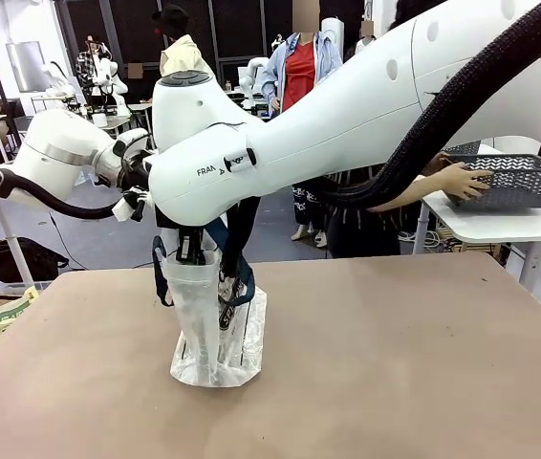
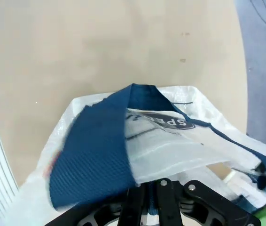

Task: Transfer purchased items from the store into the shopping bag.
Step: Move the Reusable shopping bag to the right side of the table.

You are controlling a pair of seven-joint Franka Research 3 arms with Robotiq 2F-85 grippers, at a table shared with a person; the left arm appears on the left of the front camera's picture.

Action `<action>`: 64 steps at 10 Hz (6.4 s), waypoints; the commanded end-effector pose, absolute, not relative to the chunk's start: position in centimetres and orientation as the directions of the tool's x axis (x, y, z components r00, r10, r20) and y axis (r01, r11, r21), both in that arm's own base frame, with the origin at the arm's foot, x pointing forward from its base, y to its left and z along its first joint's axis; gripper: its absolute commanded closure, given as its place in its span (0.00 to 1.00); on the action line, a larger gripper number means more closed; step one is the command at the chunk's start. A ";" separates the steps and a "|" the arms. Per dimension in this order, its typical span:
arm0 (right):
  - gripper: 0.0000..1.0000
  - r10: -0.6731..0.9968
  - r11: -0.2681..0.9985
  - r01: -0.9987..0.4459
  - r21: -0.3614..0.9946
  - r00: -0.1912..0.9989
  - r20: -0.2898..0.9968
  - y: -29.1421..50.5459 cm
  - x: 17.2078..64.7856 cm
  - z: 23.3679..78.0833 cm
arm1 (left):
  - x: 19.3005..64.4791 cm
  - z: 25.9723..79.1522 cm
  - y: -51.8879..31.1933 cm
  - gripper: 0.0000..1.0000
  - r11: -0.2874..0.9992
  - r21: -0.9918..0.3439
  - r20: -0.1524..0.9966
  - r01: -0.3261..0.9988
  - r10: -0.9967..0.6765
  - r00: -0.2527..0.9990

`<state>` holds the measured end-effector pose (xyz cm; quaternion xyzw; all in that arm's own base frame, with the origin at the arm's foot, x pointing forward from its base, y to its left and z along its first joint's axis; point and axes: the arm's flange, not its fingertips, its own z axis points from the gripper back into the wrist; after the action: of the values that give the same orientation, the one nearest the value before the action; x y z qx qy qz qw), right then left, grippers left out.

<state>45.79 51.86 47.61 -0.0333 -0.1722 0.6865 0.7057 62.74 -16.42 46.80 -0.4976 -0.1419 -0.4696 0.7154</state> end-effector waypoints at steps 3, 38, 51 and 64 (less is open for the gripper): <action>1.00 0.985 0.033 -0.954 -0.297 -0.020 0.173 52.5 46.5 47.3 | 63.1 47.3 -16.9 0.23 -0.035 -0.593 0.701 0.804 -0.514 0.494; 0.00 0.515 0.857 -0.486 -0.169 0.803 0.300 13.9 44.5 55.4 | 63.7 48.5 -21.6 1.00 0.360 -0.500 0.390 0.788 -0.718 0.576; 0.00 0.217 0.976 -0.219 -0.013 0.957 0.195 -0.4 46.4 49.4 | 58.1 58.4 -11.7 1.00 0.690 -0.173 0.117 0.703 -0.694 0.710; 0.00 0.217 0.976 -0.219 -0.013 0.957 0.195 -0.4 46.4 49.4 | 56.5 60.7 5.0 0.17 0.909 -0.151 0.088 0.388 -0.379 0.921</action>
<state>46.22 -0.26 49.24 0.0133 -0.1043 0.1040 0.9890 57.55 5.54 59.59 -0.0984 -0.0073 -0.2167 0.9712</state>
